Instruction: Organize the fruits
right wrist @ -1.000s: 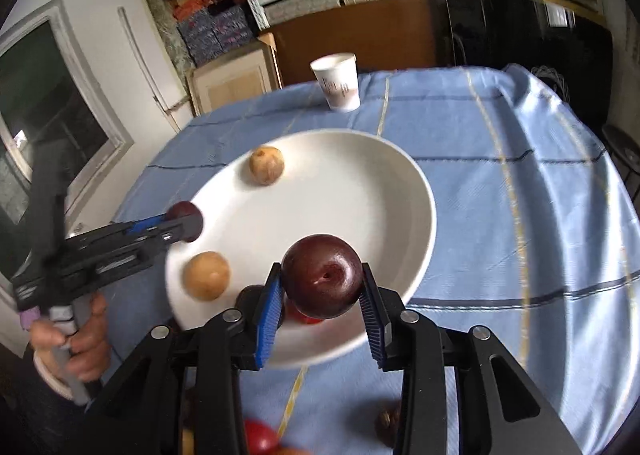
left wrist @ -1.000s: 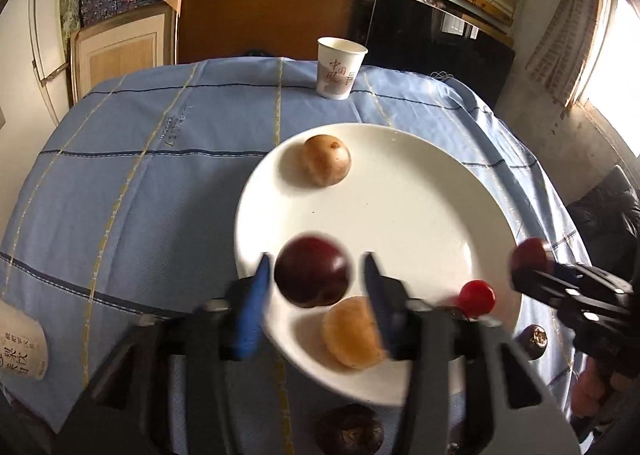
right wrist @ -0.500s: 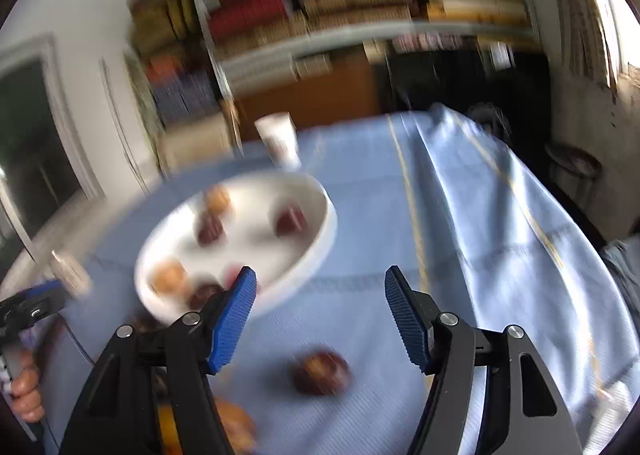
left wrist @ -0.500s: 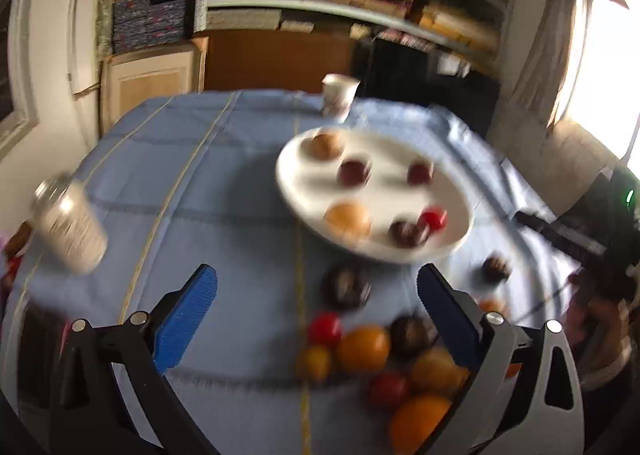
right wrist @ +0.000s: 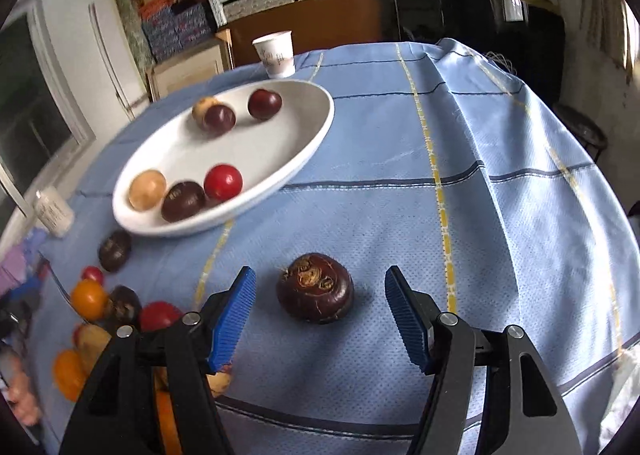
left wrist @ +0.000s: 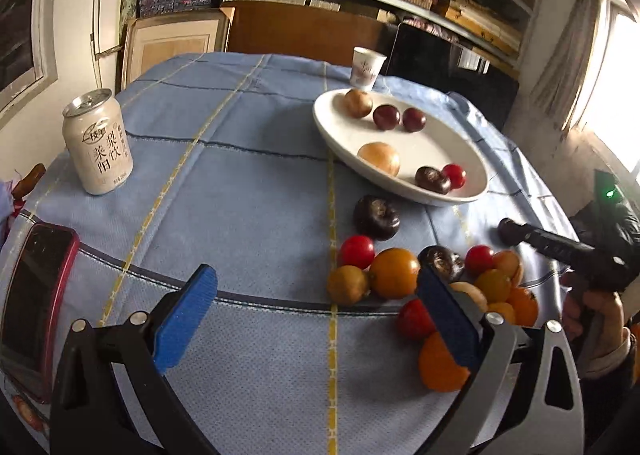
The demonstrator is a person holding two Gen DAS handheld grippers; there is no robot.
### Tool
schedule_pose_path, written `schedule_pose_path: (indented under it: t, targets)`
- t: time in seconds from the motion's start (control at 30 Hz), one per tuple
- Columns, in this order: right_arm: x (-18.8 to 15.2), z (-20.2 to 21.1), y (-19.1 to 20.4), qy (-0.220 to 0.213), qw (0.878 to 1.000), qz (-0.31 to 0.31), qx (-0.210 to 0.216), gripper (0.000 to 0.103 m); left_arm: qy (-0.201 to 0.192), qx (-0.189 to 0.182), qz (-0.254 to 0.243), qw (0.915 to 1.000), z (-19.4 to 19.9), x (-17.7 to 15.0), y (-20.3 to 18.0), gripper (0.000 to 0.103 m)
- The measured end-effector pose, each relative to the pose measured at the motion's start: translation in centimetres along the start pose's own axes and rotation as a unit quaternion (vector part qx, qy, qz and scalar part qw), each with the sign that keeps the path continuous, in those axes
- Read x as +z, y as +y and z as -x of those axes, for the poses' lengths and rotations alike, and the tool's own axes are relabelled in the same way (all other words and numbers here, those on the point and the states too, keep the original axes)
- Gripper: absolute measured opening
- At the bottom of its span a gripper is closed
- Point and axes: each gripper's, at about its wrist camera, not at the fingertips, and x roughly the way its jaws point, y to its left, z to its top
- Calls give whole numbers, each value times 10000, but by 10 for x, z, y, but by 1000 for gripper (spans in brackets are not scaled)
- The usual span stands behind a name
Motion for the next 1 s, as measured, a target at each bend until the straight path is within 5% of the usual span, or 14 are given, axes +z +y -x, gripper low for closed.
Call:
schedule_pose_path:
  t: [0.87,1.0]
  targets:
    - [0,-5,9,129,9991,329,-226,43,104,98,-269,9995,-7,-1,-12,98]
    - [1,-5,7,121,9994,267,-178,42,148,-105,-433,9989,-7,-3,-19,98]
